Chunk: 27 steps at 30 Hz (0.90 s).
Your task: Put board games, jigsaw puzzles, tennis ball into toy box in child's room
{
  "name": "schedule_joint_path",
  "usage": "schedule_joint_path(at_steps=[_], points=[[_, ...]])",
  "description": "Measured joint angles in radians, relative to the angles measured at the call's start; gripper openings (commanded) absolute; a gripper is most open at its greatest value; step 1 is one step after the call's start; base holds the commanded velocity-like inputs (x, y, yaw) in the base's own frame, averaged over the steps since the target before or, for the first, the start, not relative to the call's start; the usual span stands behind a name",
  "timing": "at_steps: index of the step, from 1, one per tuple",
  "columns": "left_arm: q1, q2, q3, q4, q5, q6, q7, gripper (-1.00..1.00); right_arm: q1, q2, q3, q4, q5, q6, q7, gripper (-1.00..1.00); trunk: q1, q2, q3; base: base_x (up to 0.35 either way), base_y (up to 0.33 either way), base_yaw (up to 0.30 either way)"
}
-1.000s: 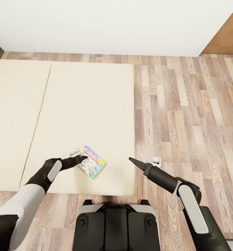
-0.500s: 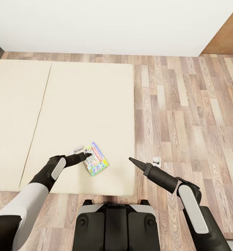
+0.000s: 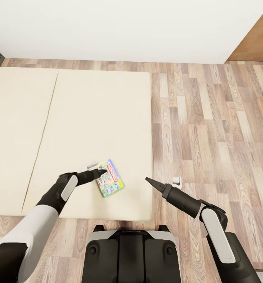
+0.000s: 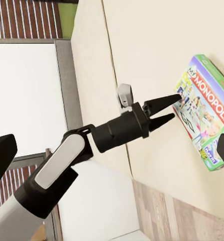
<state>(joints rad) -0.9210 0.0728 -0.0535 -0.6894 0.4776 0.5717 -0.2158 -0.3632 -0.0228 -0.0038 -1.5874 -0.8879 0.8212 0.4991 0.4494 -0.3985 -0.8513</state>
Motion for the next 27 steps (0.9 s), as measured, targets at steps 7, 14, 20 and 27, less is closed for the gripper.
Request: schedule_joint_path(at_steps=[7,14,20,27], points=[[-0.003,-0.010,0.000,-0.006,0.000,0.002,0.007,1.00,0.000,0.000,0.000,0.000,0.000,0.001,0.000,1.00,0.000,0.000,0.000,0.000,0.000,0.000],[-0.004,-0.017,0.000,-0.004,-0.001,0.000,0.008,1.00,0.000,0.000,0.000,0.000,0.000,0.001,0.000,1.00,0.000,0.000,0.000,0.000,0.000,0.000],[-0.004,-0.036,-0.002,-0.002,-0.002,-0.003,0.007,1.00,0.000,0.000,0.000,0.000,0.000,0.001,0.001,1.00,0.000,0.000,0.000,0.000,0.000,0.000],[-0.004,-0.039,-0.025,0.001,-0.004,-0.008,0.009,1.00,0.000,0.000,0.000,0.000,0.000,0.000,0.000,1.00,0.000,0.000,0.000,0.000,0.000,0.000]])
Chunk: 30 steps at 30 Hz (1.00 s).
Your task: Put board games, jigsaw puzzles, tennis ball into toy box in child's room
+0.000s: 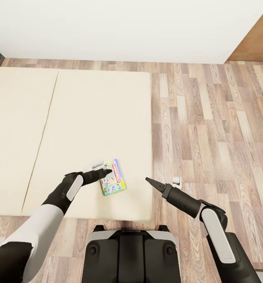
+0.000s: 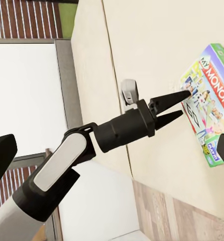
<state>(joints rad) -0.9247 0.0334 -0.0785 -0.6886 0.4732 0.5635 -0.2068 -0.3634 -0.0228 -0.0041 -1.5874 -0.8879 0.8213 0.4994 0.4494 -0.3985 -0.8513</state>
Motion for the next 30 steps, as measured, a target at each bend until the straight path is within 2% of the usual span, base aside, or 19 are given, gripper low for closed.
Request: schedule_joint_path(at_steps=[14,18,23,30], points=[[0.000,0.001,-0.004,0.001,-0.005,0.000,0.006,1.00,0.000,0.000,0.001,0.000,0.000,-0.002,-0.001,1.00,0.000,0.000,0.000,0.000,0.000,0.000],[-0.003,-0.002,-0.006,-0.003,-0.030,0.001,0.023,1.00,0.000,0.001,0.004,0.000,0.001,-0.002,-0.001,1.00,0.000,0.000,0.000,0.000,0.000,0.000],[-0.005,-0.009,-0.006,-0.006,-0.059,0.001,0.071,1.00,0.000,0.001,0.005,0.000,0.001,-0.002,-0.001,1.00,0.000,0.000,0.000,0.000,0.000,0.000],[-0.004,-0.019,-0.006,-0.004,-0.066,0.001,0.093,1.00,0.000,0.000,0.003,0.000,0.000,-0.002,0.000,1.00,0.000,0.000,0.000,0.000,0.000,0.000]])
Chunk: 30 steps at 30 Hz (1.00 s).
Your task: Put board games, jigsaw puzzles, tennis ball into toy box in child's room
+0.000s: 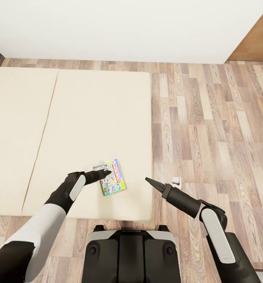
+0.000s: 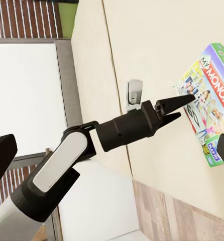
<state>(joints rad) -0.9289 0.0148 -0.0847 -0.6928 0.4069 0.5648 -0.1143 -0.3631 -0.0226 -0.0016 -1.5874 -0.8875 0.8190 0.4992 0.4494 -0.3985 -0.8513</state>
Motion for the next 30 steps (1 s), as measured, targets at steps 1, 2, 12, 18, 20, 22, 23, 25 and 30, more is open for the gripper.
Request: schedule_joint_path(at_steps=[1,2,12,18,20,22,23,25,30], points=[[0.000,0.000,0.000,0.001,0.001,0.000,0.001,1.00,0.000,0.000,0.000,0.000,0.000,0.000,0.000,1.00,0.000,0.000,0.000,0.000,0.000,0.000],[0.001,-0.001,0.001,0.002,0.001,-0.001,0.002,1.00,0.000,0.000,-0.001,0.000,0.000,0.000,0.000,1.00,0.000,0.000,0.000,0.000,0.000,0.000],[0.001,-0.008,-0.001,0.006,0.003,-0.004,0.004,1.00,0.000,0.000,-0.001,-0.001,0.000,-0.001,0.000,1.00,0.000,0.000,0.000,0.000,0.000,0.000],[0.001,-0.018,-0.004,0.011,0.002,-0.006,0.004,1.00,0.000,0.000,-0.002,-0.001,0.000,-0.001,0.001,1.00,0.000,0.000,0.000,0.000,0.000,0.000],[0.001,-0.029,-0.004,0.013,0.000,-0.006,0.003,1.00,0.000,0.000,-0.002,-0.001,0.000,-0.002,0.001,1.00,0.000,0.000,0.000,0.000,0.000,0.000],[0.001,-0.037,-0.004,0.013,0.000,-0.006,0.003,1.00,0.000,0.000,-0.002,-0.001,0.000,-0.002,0.001,1.00,0.000,0.000,0.000,0.000,0.000,0.000],[0.001,-0.039,-0.004,0.014,0.000,-0.006,0.003,1.00,0.000,0.000,-0.002,-0.001,0.000,-0.002,0.001,1.00,0.000,0.000,0.000,0.000,0.000,0.000],[0.001,-0.042,-0.004,0.014,-0.001,-0.006,0.003,1.00,0.000,0.000,-0.002,-0.002,0.000,-0.002,0.001,1.00,0.000,0.000,0.000,0.000,0.000,0.000],[0.001,-0.045,-0.004,0.014,-0.003,-0.006,0.003,1.00,0.000,0.000,-0.002,-0.002,0.000,-0.002,0.001,1.00,0.000,0.000,0.000,0.000,0.000,0.000]])
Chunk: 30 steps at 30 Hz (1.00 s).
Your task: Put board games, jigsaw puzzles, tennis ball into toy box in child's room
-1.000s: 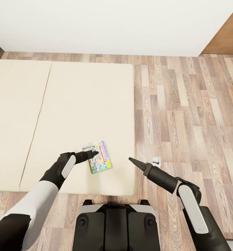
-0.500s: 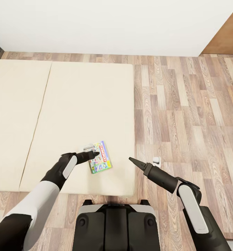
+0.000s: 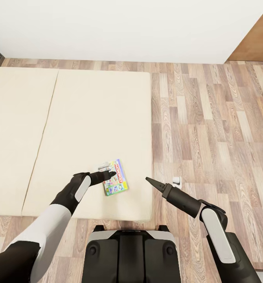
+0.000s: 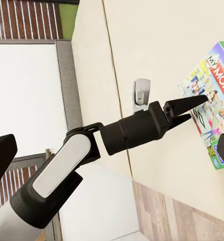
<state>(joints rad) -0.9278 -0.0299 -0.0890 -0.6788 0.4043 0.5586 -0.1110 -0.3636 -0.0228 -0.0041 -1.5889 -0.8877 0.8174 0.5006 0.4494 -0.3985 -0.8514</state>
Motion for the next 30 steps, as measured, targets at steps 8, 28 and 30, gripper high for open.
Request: schedule_joint_path(at_steps=[8,28,30], points=[[0.000,-0.001,-0.001,0.000,0.000,0.000,-0.002,1.00,0.000,0.000,0.000,0.000,0.000,0.000,0.000,1.00,0.000,0.000,0.000,0.000,0.000,0.000],[0.000,-0.018,-0.079,-0.002,0.000,-0.020,-0.011,1.00,0.000,0.000,0.000,0.000,0.001,0.000,0.001,1.00,0.000,0.000,0.000,0.000,0.000,0.000],[0.000,-0.019,-0.079,-0.002,-0.001,-0.021,-0.010,1.00,0.000,0.000,0.000,0.000,0.000,0.001,0.002,1.00,0.000,0.000,0.000,0.000,0.000,0.000]])
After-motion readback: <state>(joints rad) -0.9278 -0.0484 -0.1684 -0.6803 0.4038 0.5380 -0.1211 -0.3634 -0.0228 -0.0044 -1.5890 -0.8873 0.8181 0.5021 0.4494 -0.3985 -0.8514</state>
